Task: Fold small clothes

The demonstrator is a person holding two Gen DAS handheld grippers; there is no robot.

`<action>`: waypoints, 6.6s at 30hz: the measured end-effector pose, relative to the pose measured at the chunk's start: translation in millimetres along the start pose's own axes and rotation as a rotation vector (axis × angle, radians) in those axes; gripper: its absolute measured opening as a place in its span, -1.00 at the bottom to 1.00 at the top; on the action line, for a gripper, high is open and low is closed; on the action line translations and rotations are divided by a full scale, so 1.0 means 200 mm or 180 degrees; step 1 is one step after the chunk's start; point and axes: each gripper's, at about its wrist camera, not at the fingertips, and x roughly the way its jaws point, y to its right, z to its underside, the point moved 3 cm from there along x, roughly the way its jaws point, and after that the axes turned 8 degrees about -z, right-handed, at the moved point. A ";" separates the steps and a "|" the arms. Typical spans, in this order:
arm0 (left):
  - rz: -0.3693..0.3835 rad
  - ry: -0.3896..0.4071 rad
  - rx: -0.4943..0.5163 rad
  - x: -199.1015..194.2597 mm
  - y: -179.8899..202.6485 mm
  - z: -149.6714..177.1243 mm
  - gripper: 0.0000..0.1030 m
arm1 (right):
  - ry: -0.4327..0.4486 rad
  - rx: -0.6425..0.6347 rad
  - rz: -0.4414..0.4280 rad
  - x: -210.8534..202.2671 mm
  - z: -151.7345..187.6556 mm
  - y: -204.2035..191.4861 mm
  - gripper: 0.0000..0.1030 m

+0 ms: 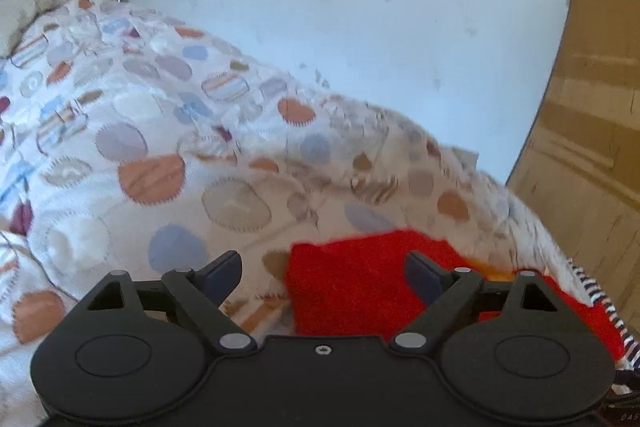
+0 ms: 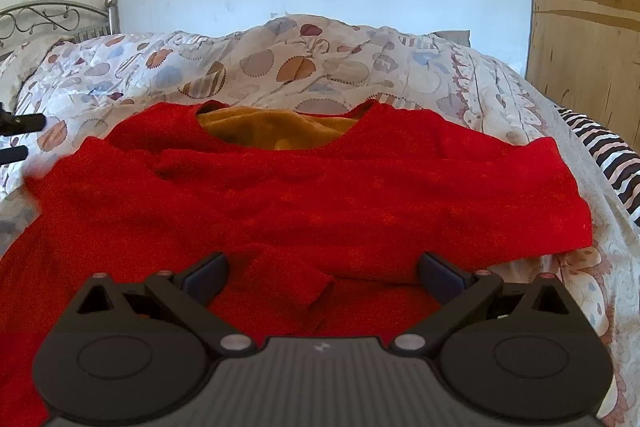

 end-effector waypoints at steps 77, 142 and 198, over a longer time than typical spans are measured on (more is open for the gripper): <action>0.0348 -0.1197 0.0647 -1.05 -0.08 0.70 0.66 | 0.0348 0.1069 -0.0564 -1.39 0.83 -0.02 -0.78; 0.0086 -0.1155 0.0409 -1.73 -0.13 0.99 0.55 | 0.0002 0.0281 -0.0124 -1.82 1.28 -0.14 0.46; 0.0141 -0.0456 0.0866 -1.93 0.05 0.89 0.98 | 0.0598 -0.2417 -0.0517 -1.99 0.71 -0.58 -0.86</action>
